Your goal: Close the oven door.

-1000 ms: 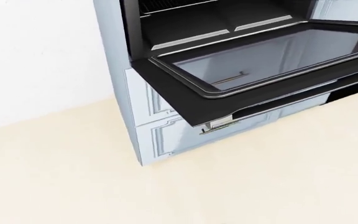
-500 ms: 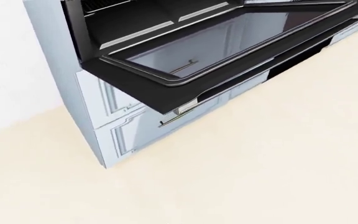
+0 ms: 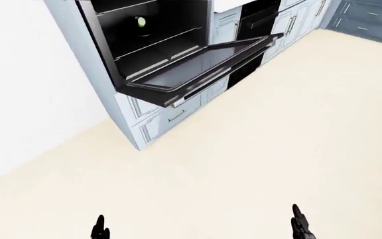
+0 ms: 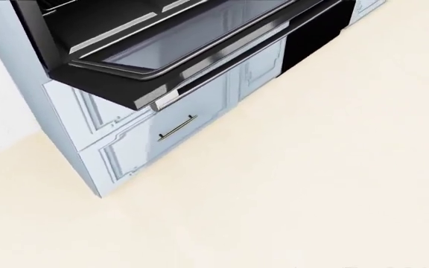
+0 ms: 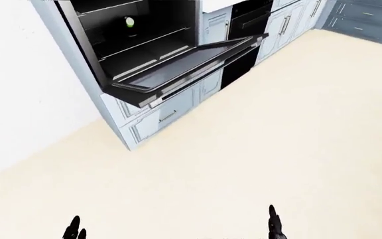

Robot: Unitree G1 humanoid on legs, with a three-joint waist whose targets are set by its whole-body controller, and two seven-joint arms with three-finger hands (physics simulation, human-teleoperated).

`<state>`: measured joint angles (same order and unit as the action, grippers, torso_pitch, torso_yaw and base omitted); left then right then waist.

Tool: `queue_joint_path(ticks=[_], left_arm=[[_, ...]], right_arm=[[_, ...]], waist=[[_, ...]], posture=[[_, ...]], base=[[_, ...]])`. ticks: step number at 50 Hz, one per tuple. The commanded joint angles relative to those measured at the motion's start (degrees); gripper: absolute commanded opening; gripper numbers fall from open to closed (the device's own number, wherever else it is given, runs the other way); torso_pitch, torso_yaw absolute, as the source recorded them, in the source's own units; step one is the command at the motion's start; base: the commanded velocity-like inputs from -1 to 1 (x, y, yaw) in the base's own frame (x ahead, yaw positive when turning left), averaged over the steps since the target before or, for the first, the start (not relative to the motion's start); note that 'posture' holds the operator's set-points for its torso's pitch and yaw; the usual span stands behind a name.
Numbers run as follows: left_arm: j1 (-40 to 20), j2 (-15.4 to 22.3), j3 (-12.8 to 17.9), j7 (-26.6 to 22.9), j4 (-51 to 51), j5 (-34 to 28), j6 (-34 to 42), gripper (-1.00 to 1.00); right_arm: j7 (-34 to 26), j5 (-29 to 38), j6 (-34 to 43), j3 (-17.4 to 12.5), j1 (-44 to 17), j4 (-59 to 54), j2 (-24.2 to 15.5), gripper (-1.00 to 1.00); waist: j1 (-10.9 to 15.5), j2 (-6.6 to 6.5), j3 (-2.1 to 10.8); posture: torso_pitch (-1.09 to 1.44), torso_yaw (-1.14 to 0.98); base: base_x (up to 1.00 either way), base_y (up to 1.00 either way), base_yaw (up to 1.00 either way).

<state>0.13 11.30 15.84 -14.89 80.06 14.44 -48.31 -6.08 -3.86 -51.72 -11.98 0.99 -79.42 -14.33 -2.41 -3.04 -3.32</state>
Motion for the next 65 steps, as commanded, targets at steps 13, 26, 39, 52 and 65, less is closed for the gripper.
queue_joint_path(ticks=[13,26,39,52,65], left_arm=[[-0.3,0.6,0.3,-0.2,-0.9,0.3,-1.3,1.0],[-0.3,0.6,0.3,-0.3,-0.9,0.4,-1.3,1.0],[-0.3,0.7,0.4,-0.4,-0.9,0.5,-1.2,1.0],[-0.5,0.7,0.4,-0.5,-0.9,0.7,-1.1,1.0],[-0.5,0.8,0.4,-0.6,-1.0,0.9,-1.2,1.0]], right_arm=[[-2.4,-2.0,-1.2,-0.8,-0.5,1.0,-0.3,1.0],[-2.8,-1.9,-1.6,-0.4,-0.2,1.0,-0.2,1.0],[-4.1,-2.4,-1.8,-0.4,-0.3,1.0,0.0,1.0],[-6.5,-5.0,-0.7,-1.0,-0.6,1.3,0.3,1.0],[-8.1,-7.1,0.1,-1.1,-0.9,1.3,0.3,1.0]], waist=[[1.5,3.42,1.75],[1.8,3.24,2.67],[2.1,3.29,2.07],[2.5,1.88,1.54],[1.8,4.95,1.32]], posture=[[0.0,0.0],[0.0,0.0],[0.0,0.0],[0.0,0.0],[0.0,0.0]], base=[[0.0,0.0,0.0],[0.0,0.0,0.0],[0.07,0.01,0.0],[0.13,0.19,0.0],[0.01,0.36,0.0]])
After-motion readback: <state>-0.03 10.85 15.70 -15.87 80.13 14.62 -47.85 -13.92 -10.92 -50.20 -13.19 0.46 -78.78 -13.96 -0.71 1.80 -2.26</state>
